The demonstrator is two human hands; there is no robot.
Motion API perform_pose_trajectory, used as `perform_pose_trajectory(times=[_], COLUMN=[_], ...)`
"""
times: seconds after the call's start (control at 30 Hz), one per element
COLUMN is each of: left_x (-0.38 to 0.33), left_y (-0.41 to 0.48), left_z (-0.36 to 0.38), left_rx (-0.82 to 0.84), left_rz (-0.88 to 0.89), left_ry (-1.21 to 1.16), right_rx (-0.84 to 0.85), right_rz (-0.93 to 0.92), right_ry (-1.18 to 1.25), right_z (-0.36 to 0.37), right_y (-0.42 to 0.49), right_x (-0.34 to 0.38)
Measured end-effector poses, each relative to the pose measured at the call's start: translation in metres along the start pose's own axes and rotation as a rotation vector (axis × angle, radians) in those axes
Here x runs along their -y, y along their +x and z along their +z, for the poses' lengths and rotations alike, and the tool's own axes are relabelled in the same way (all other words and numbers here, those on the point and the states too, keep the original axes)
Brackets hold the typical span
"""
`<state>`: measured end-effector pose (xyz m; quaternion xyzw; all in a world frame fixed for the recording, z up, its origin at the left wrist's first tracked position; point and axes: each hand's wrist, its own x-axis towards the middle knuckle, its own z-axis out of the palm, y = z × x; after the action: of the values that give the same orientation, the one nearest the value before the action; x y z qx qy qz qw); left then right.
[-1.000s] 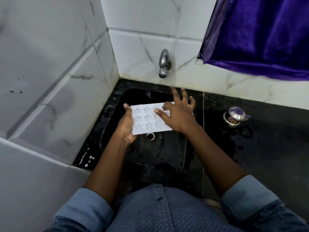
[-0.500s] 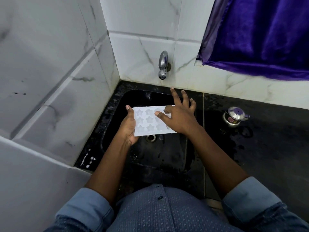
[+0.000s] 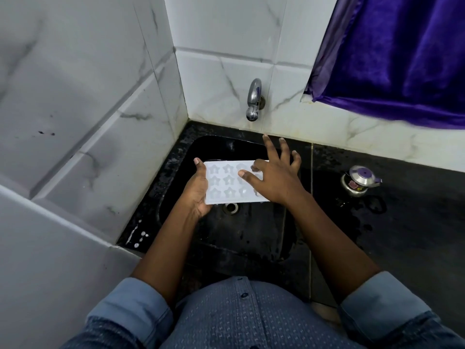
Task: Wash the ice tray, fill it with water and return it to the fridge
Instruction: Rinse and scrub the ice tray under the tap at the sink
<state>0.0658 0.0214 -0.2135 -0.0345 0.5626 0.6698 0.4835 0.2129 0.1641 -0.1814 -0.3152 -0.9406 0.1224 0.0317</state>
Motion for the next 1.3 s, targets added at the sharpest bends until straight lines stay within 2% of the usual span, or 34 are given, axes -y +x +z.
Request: perform_pose_trajectory(times=[1.17, 1.3], left_x=[0.0, 0.0021], left_y=[0.003, 0.0036], left_z=[0.0002, 0.0032], left_rx=[-0.033, -0.026], left_rz=[-0.013, -0.029], left_ry=[0.012, 0.008], right_rx=[0.046, -0.025], right_rz=[-0.016, -0.03], right_ry=[-0.025, -0.042], right_z=[-0.0019, -0.002], right_y=[0.0073, 0.0058], right_x=[0.0007, 0.0057])
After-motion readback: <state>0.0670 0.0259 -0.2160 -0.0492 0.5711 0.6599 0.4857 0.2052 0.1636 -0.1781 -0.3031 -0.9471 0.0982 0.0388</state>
